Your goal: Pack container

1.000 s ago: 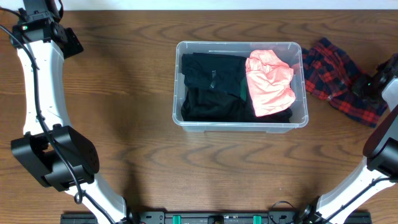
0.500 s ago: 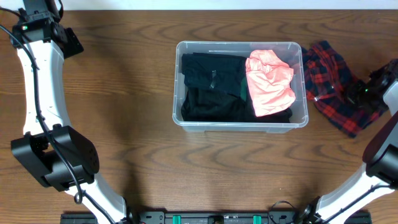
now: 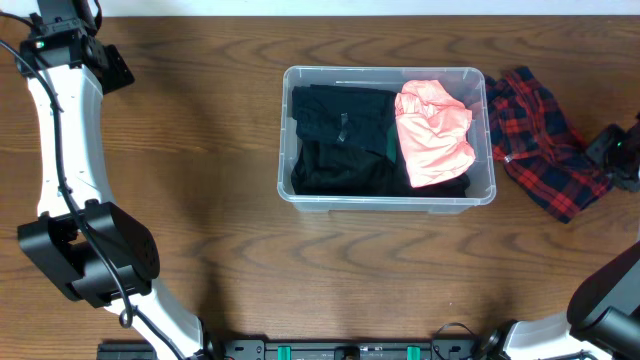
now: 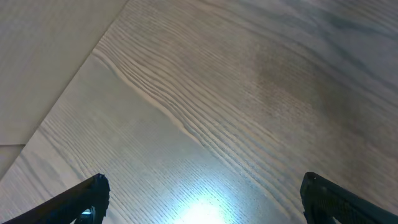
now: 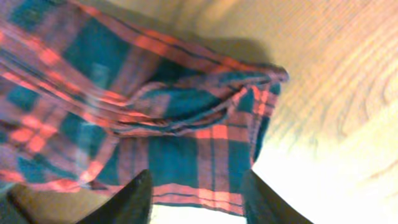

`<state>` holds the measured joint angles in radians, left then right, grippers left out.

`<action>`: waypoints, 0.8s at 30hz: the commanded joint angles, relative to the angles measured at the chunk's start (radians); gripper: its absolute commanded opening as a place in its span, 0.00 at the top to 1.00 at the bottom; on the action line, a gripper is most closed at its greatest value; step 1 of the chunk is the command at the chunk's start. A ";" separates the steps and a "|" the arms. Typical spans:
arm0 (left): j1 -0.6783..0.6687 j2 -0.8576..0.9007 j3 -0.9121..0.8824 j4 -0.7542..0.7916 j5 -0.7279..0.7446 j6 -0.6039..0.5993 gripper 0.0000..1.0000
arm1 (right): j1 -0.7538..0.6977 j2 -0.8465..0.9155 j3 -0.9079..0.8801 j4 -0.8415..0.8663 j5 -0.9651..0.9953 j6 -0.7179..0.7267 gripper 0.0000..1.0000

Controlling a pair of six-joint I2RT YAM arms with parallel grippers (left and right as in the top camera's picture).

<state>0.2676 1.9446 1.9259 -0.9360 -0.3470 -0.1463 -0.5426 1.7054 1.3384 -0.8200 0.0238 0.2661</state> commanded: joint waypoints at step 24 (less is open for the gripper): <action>0.002 0.005 0.000 -0.003 -0.013 -0.002 0.02 | -0.118 0.277 -0.019 0.048 -0.081 -0.016 0.01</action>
<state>0.2676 1.9446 1.9259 -0.9356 -0.3470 -0.1467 -0.6552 1.9434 1.3262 -0.7856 -0.0338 0.2623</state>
